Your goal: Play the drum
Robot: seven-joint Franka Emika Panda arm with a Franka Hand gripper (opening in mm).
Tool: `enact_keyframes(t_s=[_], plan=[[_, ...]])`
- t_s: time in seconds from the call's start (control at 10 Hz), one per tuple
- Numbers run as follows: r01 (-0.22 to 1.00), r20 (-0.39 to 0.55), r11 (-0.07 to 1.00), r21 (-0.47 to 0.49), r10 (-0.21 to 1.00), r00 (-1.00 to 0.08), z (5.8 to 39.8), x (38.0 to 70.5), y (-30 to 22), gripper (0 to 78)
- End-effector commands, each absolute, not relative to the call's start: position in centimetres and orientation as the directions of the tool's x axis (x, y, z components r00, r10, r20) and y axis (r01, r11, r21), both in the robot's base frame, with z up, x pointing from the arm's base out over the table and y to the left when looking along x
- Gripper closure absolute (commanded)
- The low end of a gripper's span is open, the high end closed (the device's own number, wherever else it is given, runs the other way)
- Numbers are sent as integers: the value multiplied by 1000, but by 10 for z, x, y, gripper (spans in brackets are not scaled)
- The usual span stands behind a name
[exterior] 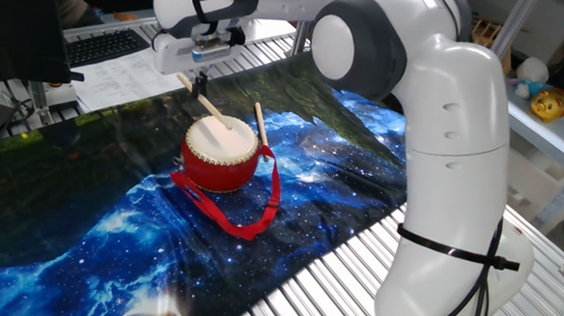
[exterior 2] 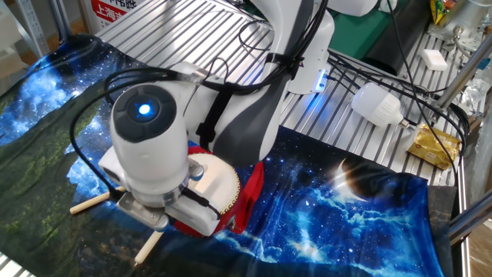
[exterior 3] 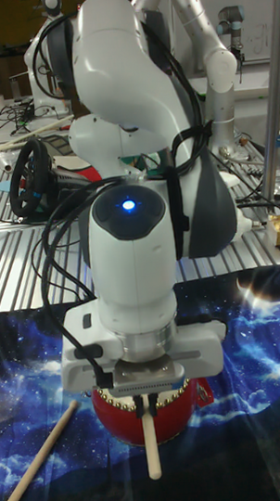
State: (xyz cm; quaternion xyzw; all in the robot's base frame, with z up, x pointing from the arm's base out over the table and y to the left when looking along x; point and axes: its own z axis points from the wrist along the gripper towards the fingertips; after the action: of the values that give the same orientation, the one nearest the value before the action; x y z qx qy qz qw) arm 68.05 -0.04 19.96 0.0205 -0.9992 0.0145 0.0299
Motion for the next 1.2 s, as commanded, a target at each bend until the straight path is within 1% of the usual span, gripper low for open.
enact_keyframes(t_s=[0.1,0.5,0.7,0.8,0.9,1.2], plan=[[-59,72,998,-26,-57,-996,194,685,-6,763],[-52,68,998,-25,-50,-996,194,684,-8,763],[-18,-45,1000,-21,-19,-999,193,682,-7,763],[-10,-73,1000,-18,-11,-997,193,682,-7,763],[11,-152,1000,-14,9,-988,192,681,-6,763],[8,-143,1000,-10,7,-990,193,680,-5,763]])
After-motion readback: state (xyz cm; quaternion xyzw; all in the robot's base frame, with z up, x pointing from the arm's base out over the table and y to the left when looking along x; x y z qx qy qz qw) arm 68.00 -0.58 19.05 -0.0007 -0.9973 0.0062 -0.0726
